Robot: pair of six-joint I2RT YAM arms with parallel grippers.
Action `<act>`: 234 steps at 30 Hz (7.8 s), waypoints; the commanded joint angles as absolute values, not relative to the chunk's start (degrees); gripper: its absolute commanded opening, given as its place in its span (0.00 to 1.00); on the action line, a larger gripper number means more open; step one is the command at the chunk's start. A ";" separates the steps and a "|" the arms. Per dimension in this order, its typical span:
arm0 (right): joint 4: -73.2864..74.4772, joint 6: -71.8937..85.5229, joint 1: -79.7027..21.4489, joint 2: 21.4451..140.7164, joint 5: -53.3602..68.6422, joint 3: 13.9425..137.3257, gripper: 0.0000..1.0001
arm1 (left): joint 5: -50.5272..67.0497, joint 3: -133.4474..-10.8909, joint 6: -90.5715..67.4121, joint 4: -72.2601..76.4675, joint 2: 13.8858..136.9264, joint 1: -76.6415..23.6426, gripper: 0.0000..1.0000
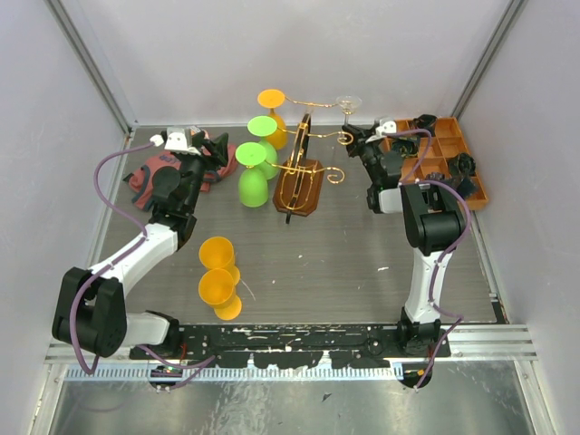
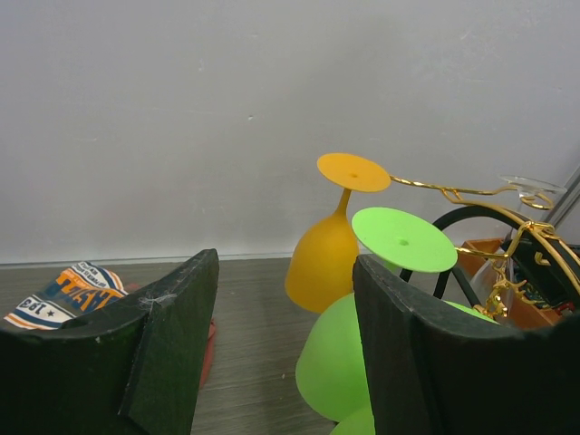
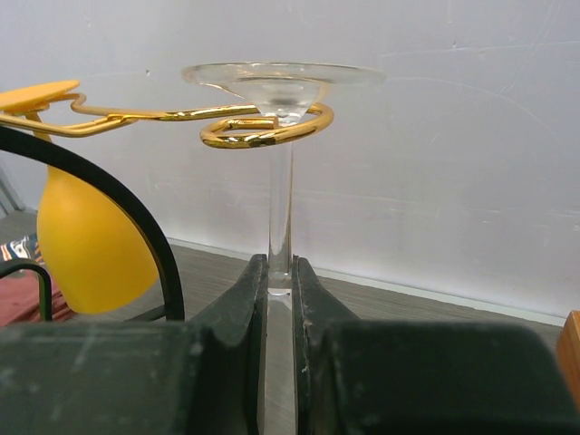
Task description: Place the wine glass upside down on the wine glass rack
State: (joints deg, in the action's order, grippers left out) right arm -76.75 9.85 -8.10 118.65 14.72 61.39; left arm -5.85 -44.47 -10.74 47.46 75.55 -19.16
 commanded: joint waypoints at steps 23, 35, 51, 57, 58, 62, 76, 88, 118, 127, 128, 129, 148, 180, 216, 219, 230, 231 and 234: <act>-85.78 6.78 -8.29 113.41 14.70 60.02 0.02 | -4.72 -44.56 -11.06 47.84 74.32 -18.91 0.67; -83.41 4.04 -9.34 111.96 15.07 58.08 0.19 | -2.82 -44.78 -11.23 45.11 72.29 -18.95 0.68; -82.13 -2.78 -9.23 100.38 3.98 43.74 0.69 | -6.28 -55.13 -13.47 7.13 64.55 -18.92 0.69; -55.45 -0.92 -9.19 82.14 -0.52 41.41 0.72 | -7.68 -56.65 -13.23 -7.94 60.38 -18.90 0.71; -46.19 0.37 -9.22 79.05 -1.28 43.54 0.73 | -7.95 -56.96 -12.73 -10.65 59.79 -18.90 0.71; -19.19 4.84 -9.29 71.45 -2.36 51.67 0.73 | -7.56 -57.15 -11.71 -16.80 57.36 -18.91 0.72; 20.40 11.85 -9.32 53.64 -4.92 59.91 0.77 | 0.75 -59.95 -11.76 -38.50 53.03 -18.95 0.74; 25.55 11.88 -9.29 49.43 -3.55 60.11 0.78 | 4.22 -58.75 -15.85 -49.43 46.90 -19.08 0.70; 27.51 12.49 -9.29 46.33 -3.69 59.82 0.78 | -1.72 -49.61 -17.42 -45.23 53.78 -24.45 0.19; 26.95 14.25 -9.30 47.23 -1.05 60.20 0.77 | -2.65 -56.50 -16.61 -45.30 49.35 -24.43 0.00; 26.78 14.90 -9.29 47.60 -0.01 60.33 0.75 | -3.51 -57.74 -16.04 -44.88 48.44 -24.43 0.00; 26.61 15.57 -9.27 47.94 1.76 60.48 0.73 | -4.37 -58.90 -15.10 -44.61 47.65 -24.43 0.00; 23.73 25.04 -14.88 58.62 16.69 73.54 0.72 | -8.73 -72.68 12.30 -13.08 43.05 -24.43 0.00; -24.36 54.82 -37.56 76.33 18.81 77.82 0.75 | -5.22 -34.81 28.30 66.25 48.12 -39.19 0.00; -34.38 57.41 -41.55 86.52 13.84 84.46 0.70 | -6.87 -32.04 26.02 70.03 48.55 -39.26 0.00; -33.55 57.41 -41.57 88.07 13.97 86.45 0.69 | -7.38 -31.99 26.18 70.38 48.76 -39.21 0.00; -33.67 58.10 -41.52 90.41 14.24 88.49 0.63 | -7.60 -32.23 26.29 70.49 48.67 -39.24 0.00; -33.67 58.12 -41.52 90.56 14.24 88.55 0.63 | -7.59 -32.25 26.28 70.49 48.73 -39.28 0.00; -33.88 58.16 -41.56 91.06 14.39 88.92 0.58 | -7.25 -32.26 26.14 70.49 48.86 -39.24 0.00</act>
State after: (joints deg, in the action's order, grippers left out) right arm -30.39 57.65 -41.25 91.02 14.63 85.76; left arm -6.59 -32.56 26.44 67.00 49.01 -39.11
